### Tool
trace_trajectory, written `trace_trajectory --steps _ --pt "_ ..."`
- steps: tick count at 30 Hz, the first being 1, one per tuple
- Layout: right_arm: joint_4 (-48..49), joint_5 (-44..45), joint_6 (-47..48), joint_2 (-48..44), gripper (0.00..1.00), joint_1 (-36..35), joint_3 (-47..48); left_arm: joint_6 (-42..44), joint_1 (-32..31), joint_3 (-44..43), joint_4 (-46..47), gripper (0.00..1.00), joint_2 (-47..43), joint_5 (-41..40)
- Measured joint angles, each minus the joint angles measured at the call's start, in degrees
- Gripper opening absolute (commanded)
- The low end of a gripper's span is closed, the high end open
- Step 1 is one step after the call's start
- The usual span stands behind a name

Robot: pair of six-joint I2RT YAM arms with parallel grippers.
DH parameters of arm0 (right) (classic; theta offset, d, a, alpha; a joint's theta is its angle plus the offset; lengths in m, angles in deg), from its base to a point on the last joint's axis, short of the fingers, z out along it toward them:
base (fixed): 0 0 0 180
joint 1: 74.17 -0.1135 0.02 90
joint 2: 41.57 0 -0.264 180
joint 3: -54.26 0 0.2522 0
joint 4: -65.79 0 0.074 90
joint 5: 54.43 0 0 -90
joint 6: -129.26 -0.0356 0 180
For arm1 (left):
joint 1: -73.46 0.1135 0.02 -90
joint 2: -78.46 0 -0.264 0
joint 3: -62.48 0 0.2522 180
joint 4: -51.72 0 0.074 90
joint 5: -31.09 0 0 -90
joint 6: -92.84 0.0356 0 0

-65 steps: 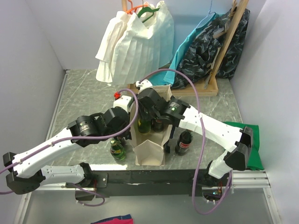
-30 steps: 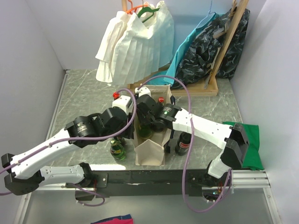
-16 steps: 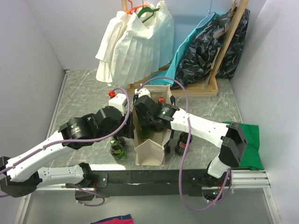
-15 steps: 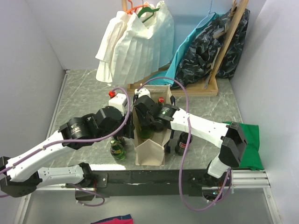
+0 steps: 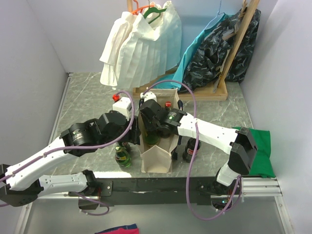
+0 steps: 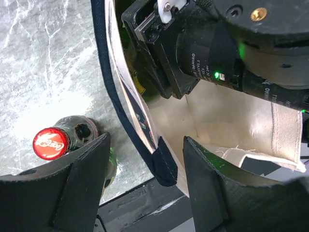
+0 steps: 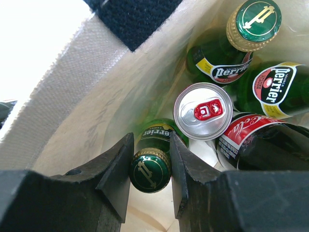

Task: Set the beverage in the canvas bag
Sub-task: Place the drink in the canvas bag.

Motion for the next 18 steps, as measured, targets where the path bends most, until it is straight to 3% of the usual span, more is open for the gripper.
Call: trace_trajectory --steps 6,18 --pt "0.0 0.0 0.0 0.0 0.36 0.0 0.0 0.0 0.0 0.0 0.3 0.67 -0.3 0.0" --pt "0.0 0.0 0.0 0.0 0.45 0.0 0.0 0.0 0.0 0.1 0.3 0.68 -0.4 0.0"
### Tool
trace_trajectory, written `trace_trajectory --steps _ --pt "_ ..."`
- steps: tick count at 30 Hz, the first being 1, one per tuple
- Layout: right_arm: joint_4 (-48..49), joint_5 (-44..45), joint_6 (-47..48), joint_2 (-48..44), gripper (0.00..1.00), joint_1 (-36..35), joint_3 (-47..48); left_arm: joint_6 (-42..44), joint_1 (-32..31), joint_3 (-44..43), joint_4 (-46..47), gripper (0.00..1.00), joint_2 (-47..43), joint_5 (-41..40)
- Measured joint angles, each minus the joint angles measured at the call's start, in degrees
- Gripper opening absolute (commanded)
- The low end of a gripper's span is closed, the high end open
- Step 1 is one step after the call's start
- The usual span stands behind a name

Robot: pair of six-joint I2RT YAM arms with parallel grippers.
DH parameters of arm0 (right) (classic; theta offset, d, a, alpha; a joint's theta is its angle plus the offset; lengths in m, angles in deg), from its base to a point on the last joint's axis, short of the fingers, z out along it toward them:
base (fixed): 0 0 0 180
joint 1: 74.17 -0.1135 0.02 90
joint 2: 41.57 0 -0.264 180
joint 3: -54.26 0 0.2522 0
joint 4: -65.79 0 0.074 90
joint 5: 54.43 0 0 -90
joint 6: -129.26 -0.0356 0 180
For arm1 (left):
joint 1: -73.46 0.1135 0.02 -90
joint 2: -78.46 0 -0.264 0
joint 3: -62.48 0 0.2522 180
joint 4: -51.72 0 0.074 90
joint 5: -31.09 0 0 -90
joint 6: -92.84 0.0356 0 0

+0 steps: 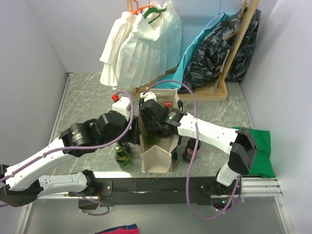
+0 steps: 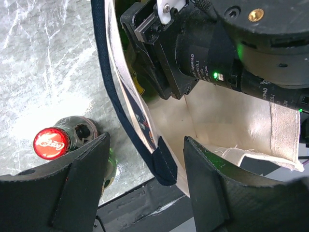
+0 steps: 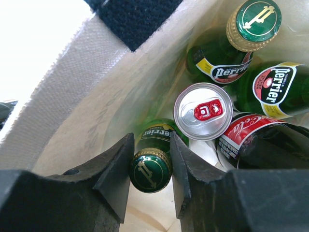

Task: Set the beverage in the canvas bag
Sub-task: Place the drink in the canvas bag.

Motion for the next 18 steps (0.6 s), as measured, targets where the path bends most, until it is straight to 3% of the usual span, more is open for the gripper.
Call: trace_trajectory --steps 7,18 --pt "2.0 0.2 0.2 0.0 0.51 0.0 0.0 0.0 0.0 0.1 0.1 0.68 -0.3 0.0" --pt "2.5 0.6 0.2 0.0 0.52 0.0 0.0 0.0 0.0 0.3 0.4 0.69 -0.3 0.0"
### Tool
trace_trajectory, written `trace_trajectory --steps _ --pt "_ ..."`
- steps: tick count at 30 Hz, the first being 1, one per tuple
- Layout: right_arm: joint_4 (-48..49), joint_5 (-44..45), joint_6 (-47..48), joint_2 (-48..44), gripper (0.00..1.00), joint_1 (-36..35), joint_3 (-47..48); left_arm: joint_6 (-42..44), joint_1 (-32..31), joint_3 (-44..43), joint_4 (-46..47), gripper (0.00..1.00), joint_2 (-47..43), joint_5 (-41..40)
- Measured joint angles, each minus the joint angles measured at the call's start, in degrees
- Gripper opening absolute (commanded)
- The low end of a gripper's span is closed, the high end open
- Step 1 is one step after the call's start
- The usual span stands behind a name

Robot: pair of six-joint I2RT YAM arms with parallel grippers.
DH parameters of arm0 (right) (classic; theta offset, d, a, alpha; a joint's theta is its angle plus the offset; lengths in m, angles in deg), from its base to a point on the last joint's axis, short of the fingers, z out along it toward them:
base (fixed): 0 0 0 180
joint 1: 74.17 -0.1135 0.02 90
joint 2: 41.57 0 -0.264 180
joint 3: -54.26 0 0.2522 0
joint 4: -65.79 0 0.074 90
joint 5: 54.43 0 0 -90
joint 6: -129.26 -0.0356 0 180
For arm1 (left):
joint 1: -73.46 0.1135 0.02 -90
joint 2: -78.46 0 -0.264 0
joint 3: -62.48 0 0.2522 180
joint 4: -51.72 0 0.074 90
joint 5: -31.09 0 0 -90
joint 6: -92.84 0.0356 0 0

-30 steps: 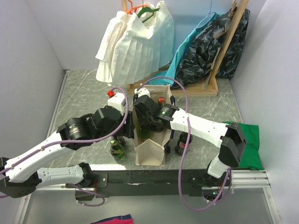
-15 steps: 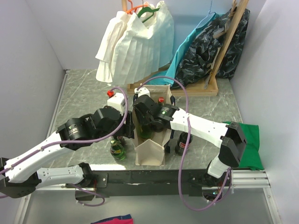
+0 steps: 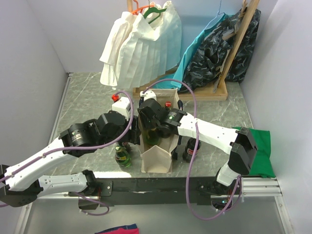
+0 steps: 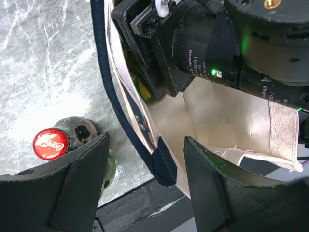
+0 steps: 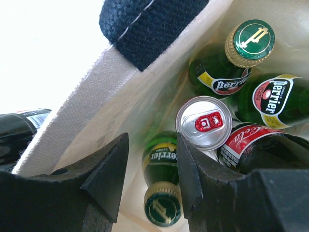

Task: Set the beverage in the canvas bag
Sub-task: Place the drink in the canvas bag, then pick up the drink from the center of the board.

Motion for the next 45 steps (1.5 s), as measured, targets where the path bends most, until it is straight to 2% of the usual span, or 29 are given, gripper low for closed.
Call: trace_trajectory --steps 14,23,28,36,39,45 --pt "-0.3 1.4 0.1 -2.1 0.53 0.0 0.4 0.0 0.0 0.0 0.8 0.69 0.0 -0.3" --pt "-0.7 5.3 0.6 -7.8 0.56 0.0 1.3 0.1 0.0 0.0 0.8 0.74 -1.2 -2.7" --pt "-1.4 7.9 1.4 -10.5 0.59 0.0 3.4 0.0 0.0 0.0 0.8 0.84 -3.1 -5.2" --pt "-0.6 12.6 1.7 -18.3 0.68 0.0 2.7 -1.4 0.0 0.0 0.3 0.95 -7.3 -10.5" --pt "-0.4 14.8 1.9 -22.1 0.73 0.1 1.7 -3.1 0.0 0.0 -1.5 0.99 -7.5 -13.2" --pt "0.7 20.1 2.3 -27.4 0.84 0.5 -0.6 -9.7 -0.1 0.0 -8.4 0.96 -6.6 -20.1"
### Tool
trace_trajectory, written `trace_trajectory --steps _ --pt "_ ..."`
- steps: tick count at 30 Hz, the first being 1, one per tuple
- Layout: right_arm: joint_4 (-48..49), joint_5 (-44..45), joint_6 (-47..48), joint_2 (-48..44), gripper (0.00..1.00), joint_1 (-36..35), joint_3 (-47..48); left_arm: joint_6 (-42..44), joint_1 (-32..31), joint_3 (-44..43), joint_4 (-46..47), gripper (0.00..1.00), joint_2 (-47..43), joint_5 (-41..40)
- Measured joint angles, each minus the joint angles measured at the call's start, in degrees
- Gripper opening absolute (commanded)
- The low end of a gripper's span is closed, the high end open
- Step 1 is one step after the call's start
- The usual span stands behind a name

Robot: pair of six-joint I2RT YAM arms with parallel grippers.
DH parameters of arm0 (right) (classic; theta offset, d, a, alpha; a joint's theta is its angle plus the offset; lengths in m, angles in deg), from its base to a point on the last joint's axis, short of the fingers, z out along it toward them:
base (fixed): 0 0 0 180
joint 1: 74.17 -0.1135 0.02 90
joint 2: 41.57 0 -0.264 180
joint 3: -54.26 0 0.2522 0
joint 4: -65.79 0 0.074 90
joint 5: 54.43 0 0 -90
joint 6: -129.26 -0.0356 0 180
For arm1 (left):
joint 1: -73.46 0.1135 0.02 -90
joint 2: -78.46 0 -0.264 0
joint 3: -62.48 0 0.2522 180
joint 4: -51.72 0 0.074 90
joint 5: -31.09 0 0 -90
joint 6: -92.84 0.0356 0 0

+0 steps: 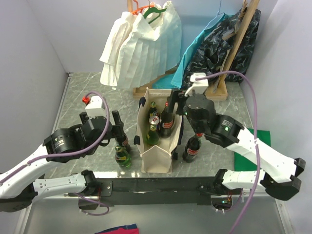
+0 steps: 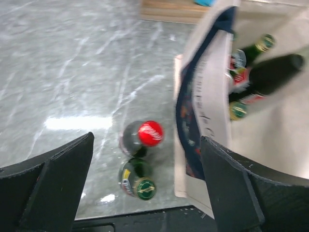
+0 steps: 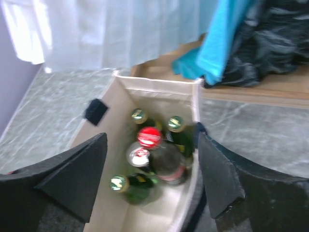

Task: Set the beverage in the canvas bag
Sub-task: Pick up the drink from the center of the board.

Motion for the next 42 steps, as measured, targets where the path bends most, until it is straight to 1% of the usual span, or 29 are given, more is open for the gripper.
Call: trace_trajectory --steps 1,2,5,9,14,20,22,25,29,31,36,42 --pt "0.3 0.8 0.0 -1.0 0.85 0.0 -1.1 -1.2 0.0 0.0 -1.2 0.96 0.0 -1.0" --pt "0.6 1.6 0.1 -2.0 0.89 0.0 -2.2 -2.6 0.0 0.0 -2.5 0.96 0.0 -2.1" --pt "1.4 3.7 0.3 -5.3 0.92 0.1 -5.3 -6.3 0.0 0.0 -5.9 0.96 0.0 -4.5" --pt "1.8 6.0 0.5 -7.3 0.93 0.1 -5.9 -11.3 0.0 0.0 -10.4 0.96 -0.1 -7.2" --pt "1.7 7.1 0.5 -7.6 0.94 0.2 -5.9 -14.6 0.0 0.0 -13.0 0.96 -0.4 -8.4" --pt "1.5 7.0 0.4 -7.6 0.94 0.2 -5.9 -15.9 1.0 0.0 -13.8 0.96 -0.4 -8.0" --pt "1.3 7.0 0.3 -7.6 0.94 0.3 -5.9 -15.3 2.3 0.3 -12.9 0.96 -0.4 -7.3" --pt "1.0 6.6 0.2 -7.6 0.94 0.5 -5.9 -11.9 6.3 1.7 -9.4 0.97 -0.6 -4.2" --pt "0.7 6.2 -0.1 -7.6 0.95 0.5 -5.9 -5.8 12.7 3.4 -4.3 0.97 0.2 2.2" --pt "0.4 6.1 -0.3 -7.6 0.95 0.6 -5.9 -2.9 14.9 3.6 -1.8 0.97 1.2 5.5" --pt "0.1 5.7 -0.8 -7.6 0.95 0.8 -5.9 3.9 17.1 3.6 3.8 0.97 3.9 12.5" --pt "0.1 5.6 -0.8 -7.7 0.95 1.2 -6.0 8.9 18.8 2.3 4.9 0.99 8.0 17.5"
